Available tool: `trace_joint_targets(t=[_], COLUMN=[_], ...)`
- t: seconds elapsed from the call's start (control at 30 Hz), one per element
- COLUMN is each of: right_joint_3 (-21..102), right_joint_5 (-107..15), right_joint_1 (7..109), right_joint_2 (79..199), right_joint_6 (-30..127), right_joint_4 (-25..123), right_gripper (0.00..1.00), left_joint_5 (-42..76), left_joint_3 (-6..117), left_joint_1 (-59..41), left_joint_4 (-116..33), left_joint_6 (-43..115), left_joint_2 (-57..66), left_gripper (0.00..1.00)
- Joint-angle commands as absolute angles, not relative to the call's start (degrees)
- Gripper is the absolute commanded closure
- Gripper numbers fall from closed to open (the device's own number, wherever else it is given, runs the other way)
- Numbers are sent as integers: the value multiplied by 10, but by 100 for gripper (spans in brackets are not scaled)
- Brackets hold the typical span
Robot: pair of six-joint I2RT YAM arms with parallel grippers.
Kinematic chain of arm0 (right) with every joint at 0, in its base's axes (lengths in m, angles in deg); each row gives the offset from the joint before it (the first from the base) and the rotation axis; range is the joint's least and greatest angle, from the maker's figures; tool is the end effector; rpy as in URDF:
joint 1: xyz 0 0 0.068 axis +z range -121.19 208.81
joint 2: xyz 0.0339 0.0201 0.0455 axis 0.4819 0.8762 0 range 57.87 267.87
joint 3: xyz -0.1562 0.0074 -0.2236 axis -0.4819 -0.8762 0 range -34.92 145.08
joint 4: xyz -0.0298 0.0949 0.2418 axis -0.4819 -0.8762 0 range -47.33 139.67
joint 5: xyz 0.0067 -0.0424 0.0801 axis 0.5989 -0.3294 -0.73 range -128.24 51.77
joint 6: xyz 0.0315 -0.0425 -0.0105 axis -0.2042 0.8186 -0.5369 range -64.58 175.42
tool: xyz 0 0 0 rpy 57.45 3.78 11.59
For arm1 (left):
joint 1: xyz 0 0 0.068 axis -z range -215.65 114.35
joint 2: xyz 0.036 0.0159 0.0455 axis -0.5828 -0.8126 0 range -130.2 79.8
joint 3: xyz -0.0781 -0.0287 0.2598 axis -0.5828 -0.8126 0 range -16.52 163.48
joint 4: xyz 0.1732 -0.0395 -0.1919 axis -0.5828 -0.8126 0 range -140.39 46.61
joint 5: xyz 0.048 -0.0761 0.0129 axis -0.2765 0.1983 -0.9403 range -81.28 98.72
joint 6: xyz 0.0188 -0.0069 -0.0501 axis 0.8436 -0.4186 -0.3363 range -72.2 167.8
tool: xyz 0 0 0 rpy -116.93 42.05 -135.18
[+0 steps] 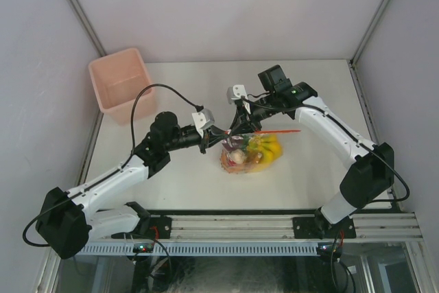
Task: Open the zip-top bag and remove the fake food
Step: Unzip the zipper food storage bag at the center of the board.
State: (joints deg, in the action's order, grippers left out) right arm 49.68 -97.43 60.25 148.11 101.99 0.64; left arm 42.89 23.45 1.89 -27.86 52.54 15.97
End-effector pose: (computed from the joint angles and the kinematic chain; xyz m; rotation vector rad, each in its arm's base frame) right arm 0.2606 0.1951 0.3379 -1.6737 1.4419 1.1331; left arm 0.1894 -0.1708 0.2911 1.0473 1.4407 -0.9278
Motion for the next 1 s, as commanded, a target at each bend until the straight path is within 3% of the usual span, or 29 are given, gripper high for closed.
trace_joint_targets(t=[0.0, 0.97], right_joint_3=[500, 460], right_joint_5=[-976, -938], right_joint_1=[608, 540], right_joint_2=[1447, 1386], right_joint_6=[1026, 1053], right_joint_4=[17, 21], right_gripper=[98, 100], left_joint_5=[417, 364], left_joint_3=[265, 278], left_joint_1=[22, 22], left_joint_4=[-268, -277], left_joint_6=[543, 553], left_joint_2=[174, 176], left_gripper=[100, 100])
